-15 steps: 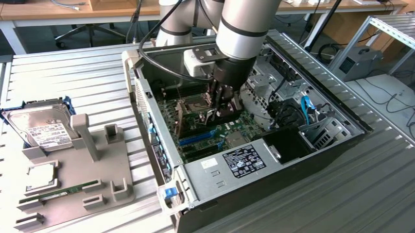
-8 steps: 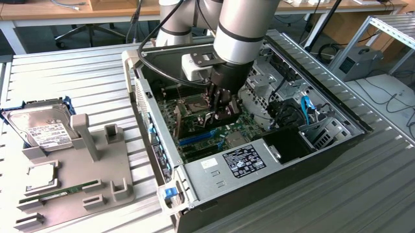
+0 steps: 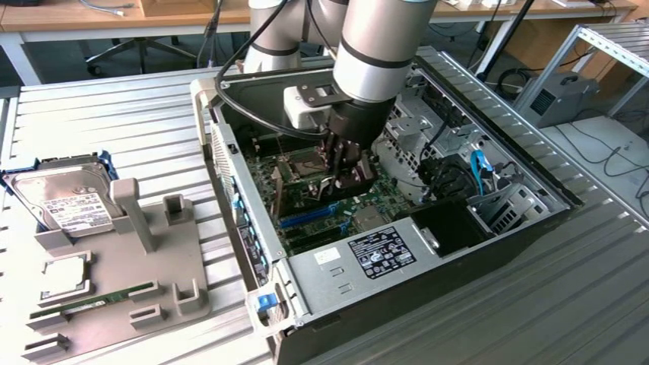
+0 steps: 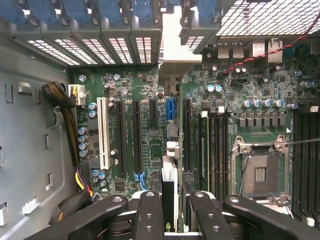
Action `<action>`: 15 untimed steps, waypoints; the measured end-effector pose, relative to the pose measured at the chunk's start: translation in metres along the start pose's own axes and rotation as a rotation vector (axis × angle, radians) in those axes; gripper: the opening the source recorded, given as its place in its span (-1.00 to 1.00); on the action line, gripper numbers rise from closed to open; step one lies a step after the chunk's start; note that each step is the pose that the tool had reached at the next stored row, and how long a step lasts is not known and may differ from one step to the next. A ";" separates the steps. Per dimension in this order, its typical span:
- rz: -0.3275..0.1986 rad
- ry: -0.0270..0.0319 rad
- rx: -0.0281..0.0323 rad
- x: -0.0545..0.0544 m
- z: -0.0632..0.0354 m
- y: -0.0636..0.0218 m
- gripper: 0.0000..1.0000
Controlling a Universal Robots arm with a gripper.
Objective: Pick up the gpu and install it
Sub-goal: 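Insert the gpu into the slot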
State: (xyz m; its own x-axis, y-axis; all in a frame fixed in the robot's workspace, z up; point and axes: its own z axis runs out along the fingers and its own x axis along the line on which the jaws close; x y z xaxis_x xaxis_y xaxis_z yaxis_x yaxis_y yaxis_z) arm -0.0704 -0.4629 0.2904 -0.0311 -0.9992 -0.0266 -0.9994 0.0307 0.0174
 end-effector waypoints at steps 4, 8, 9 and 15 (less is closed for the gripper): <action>0.000 0.0000 0.0000 0.000 0.0007 0.0001 -0.47; 0.000 0.0000 0.0000 0.000 0.0012 0.0002 -0.47; 0.000 -0.0001 0.0000 0.000 0.0014 0.0002 -0.47; 0.000 0.0000 0.0001 0.000 0.0032 0.0001 -0.47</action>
State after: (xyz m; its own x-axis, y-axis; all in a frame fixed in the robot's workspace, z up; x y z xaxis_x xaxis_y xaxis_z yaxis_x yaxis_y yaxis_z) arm -0.0706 -0.4629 0.2872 -0.0311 -0.9992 -0.0266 -0.9994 0.0306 0.0174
